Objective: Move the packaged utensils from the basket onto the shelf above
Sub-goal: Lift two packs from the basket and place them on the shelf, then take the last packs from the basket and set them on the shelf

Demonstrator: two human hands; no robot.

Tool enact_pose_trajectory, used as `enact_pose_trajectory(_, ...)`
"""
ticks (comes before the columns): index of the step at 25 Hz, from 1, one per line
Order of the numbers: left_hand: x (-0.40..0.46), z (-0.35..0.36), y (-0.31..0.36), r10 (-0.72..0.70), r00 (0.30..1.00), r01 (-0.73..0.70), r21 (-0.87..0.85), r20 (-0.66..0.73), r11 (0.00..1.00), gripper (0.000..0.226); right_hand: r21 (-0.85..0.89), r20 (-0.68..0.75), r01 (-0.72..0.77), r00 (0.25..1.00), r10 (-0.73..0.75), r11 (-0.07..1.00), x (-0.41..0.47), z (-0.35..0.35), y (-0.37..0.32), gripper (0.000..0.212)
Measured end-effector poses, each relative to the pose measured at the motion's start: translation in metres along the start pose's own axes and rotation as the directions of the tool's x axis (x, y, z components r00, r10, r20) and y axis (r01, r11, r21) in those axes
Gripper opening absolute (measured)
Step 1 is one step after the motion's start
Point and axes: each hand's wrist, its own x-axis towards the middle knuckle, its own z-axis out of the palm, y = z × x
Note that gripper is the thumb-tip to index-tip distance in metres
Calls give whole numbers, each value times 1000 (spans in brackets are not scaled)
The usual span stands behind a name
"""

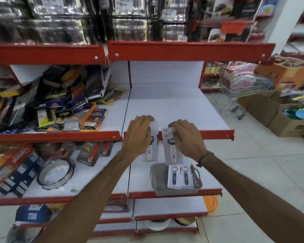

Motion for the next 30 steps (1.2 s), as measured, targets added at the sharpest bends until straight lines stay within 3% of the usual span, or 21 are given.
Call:
enact_pose_trajectory(4,70,-18,-7,-21,998,22,25,-53,999,32,114,-28,-111,993,114,987,61,-32,11,19)
enact_pose_trajectory(8,121,-10,-18,-58,998,54,159,21,986,29,246,15,-234,971,238,940,113,-30,28,21)
enact_pose_trajectory(13,165,21,-44,-133,990,129,88,37,988,26,337,61,-325,944,324,884,165,2,60,20)
enact_pose_trajectory(19,156,78,-81,-310,906,272,164,290,948,33,201,310,-375,901,304,905,164,69,85,26)
enact_pose_trajectory(22,147,84,-92,-335,861,270,214,384,939,43,141,370,-367,881,295,920,157,82,91,32)
enact_pose_trajectory(24,137,82,-94,-389,820,296,271,419,916,49,11,388,-310,878,282,951,150,81,95,41)
enact_pose_trajectory(25,130,79,-93,-407,815,303,295,413,906,51,-44,372,-279,887,275,959,144,79,95,44)
enact_pose_trajectory(27,112,70,-80,-364,881,272,307,301,912,51,-80,234,-238,939,250,968,125,67,87,42)
enact_pose_trajectory(30,78,64,-42,-185,982,188,222,-33,957,36,-33,-145,-75,987,69,997,81,49,71,21)
